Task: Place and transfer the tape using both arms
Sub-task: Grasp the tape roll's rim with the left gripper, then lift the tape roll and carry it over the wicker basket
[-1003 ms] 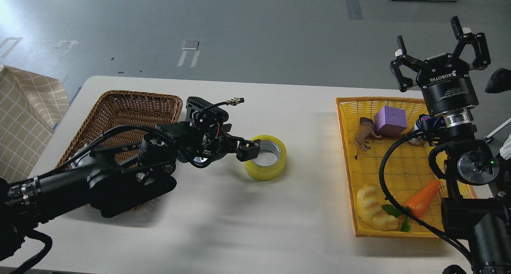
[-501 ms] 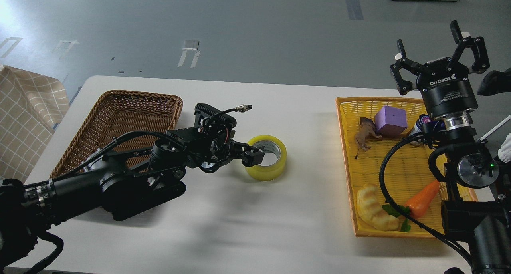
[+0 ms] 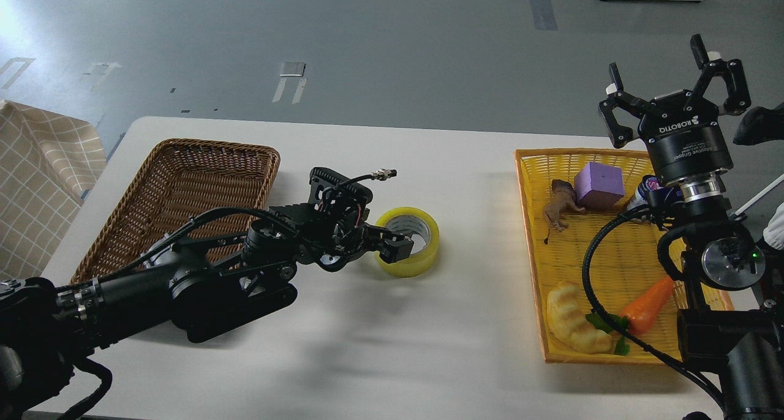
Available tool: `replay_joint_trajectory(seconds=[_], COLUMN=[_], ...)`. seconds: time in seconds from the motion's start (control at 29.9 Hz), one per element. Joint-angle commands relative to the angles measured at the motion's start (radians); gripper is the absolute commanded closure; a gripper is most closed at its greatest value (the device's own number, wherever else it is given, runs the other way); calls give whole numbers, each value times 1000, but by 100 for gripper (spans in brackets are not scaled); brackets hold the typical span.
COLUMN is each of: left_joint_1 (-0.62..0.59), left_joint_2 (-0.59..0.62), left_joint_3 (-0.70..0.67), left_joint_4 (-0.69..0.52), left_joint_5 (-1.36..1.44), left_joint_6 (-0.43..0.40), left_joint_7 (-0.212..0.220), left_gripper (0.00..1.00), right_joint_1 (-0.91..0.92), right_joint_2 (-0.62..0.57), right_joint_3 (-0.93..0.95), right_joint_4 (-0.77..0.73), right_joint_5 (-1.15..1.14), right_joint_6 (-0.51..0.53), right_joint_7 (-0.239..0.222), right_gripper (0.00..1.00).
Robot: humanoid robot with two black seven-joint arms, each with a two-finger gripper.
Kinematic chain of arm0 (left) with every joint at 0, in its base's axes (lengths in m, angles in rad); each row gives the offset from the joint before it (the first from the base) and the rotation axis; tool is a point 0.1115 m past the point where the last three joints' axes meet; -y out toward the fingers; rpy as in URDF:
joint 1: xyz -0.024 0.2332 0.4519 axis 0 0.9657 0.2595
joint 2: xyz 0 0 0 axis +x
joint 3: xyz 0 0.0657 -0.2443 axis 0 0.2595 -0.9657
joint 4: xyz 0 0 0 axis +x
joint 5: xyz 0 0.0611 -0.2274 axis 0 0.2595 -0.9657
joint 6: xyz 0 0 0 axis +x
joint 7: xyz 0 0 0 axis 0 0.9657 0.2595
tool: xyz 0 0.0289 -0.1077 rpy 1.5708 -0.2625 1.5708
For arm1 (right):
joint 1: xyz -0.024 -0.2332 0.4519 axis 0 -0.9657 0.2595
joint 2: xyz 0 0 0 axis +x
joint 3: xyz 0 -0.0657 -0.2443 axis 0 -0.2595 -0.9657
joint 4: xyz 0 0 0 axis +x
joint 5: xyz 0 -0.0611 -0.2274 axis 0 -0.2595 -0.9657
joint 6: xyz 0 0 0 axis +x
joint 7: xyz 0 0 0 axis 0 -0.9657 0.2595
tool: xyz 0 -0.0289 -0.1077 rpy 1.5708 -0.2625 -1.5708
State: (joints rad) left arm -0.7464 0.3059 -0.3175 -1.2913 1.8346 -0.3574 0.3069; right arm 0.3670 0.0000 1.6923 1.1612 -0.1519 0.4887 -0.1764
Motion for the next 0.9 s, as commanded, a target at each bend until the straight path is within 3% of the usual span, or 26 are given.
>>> replay_joint_trajectory(seconds=[0.0, 0.03, 0.37, 0.43, 0.5, 0.67, 0.87], left_joint_1=[2, 2, 4, 4, 2, -39, -160], left_joint_2=[-7, -7, -28, -28, -28, -18, 15], left_joint_3=[0, 0, 0, 2, 2, -2, -11], left_joint_4=[17, 27, 73, 81, 86, 70, 30], left_joint_5=[0, 0, -6, -6, -2, 0, -26], left_joint_6=[0, 0, 0, 0, 2, -26, -38], left_joint_7=[0, -2, 1, 1, 8, 35, 34], left_gripper=[24, 32, 59, 75, 100, 100, 100], right_joint_1=[-7, -7, -11, -11, -11, -11, -11], right_joint_2=[0, 0, 0, 0, 0, 0, 0], right_joint_3=[1, 0, 1, 1, 1, 1, 1], right_joint_4=[-2, -2, 0, -2, -2, -2, 0], right_joint_5=[0, 0, 0, 0, 0, 0, 0], right_joint_6=[0, 0, 0, 0, 0, 0, 0], right_joint_7=[0, 0, 2, 0, 0, 0, 0], right_gripper=[2, 2, 1, 1, 1, 1, 1])
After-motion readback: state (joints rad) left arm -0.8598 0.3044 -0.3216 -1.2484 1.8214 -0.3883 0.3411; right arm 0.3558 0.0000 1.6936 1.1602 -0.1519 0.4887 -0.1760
